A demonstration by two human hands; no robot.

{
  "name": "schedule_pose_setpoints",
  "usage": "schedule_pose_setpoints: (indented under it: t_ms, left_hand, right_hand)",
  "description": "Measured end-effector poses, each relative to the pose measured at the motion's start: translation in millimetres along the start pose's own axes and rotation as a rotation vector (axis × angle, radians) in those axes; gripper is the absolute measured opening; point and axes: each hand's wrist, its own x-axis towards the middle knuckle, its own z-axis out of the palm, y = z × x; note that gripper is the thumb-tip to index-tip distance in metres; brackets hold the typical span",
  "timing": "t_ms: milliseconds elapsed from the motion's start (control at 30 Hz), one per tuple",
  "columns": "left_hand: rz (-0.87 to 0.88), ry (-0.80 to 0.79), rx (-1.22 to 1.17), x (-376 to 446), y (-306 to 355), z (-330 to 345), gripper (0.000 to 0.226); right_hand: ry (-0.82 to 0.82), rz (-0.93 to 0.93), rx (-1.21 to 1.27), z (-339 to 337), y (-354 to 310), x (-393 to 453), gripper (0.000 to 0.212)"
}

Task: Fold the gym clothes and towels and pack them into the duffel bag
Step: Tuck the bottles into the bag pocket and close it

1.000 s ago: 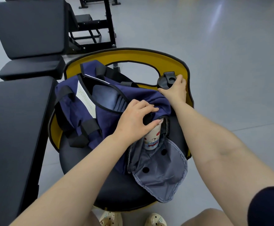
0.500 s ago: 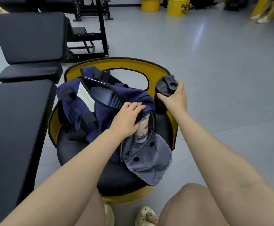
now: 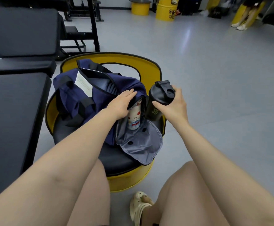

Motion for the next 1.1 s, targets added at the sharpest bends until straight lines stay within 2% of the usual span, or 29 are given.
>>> schedule_pose_setpoints:
  t_ms: [67, 133, 200, 233, 300, 367, 433, 567, 733, 933, 1100]
  left_hand:
    - [-0.020, -0.007, -0.038, -8, 3, 2, 0.081]
    - [-0.043, 0.099, -0.054, -21, 5, 8, 0.074]
    - [-0.074, 0.257, -0.083, -36, 6, 17, 0.055]
    - [-0.104, 0.287, -0.094, -43, 6, 22, 0.044]
    - [-0.159, 0.254, -0.075, -54, 5, 30, 0.033]
    - [-0.182, 0.244, -0.046, -60, 3, 38, 0.032]
    - [-0.188, 0.269, 0.010, -63, 1, 42, 0.033]
    - [-0.221, 0.277, 0.268, -63, -9, 46, 0.045]
    - [-0.207, 0.269, 0.381, -56, -16, 56, 0.045]
    - [-0.188, 0.287, 0.320, -52, -24, 53, 0.029]
    - [-0.192, 0.298, 0.100, -55, -25, 42, 0.019]
  right_hand:
    - [-0.004, 0.007, 0.025, 0, -1, -12, 0.076]
    - [-0.015, 0.017, 0.056, 1, -1, -23, 0.076]
    - [-0.040, 0.025, 0.073, 5, -1, -31, 0.080]
    - [-0.054, 0.026, 0.079, 8, 0, -35, 0.082]
    - [-0.084, 0.022, 0.085, 15, 2, -43, 0.084]
    - [-0.108, 0.017, 0.097, 23, 5, -49, 0.085]
    - [-0.116, 0.010, 0.104, 30, 6, -53, 0.086]
    - [-0.116, -0.024, 0.119, 40, 7, -58, 0.086]
    - [-0.118, -0.038, 0.139, 50, 11, -64, 0.086]
    - [-0.135, -0.034, 0.179, 57, 14, -65, 0.083]
    - [-0.133, -0.030, 0.219, 67, 16, -66, 0.085]
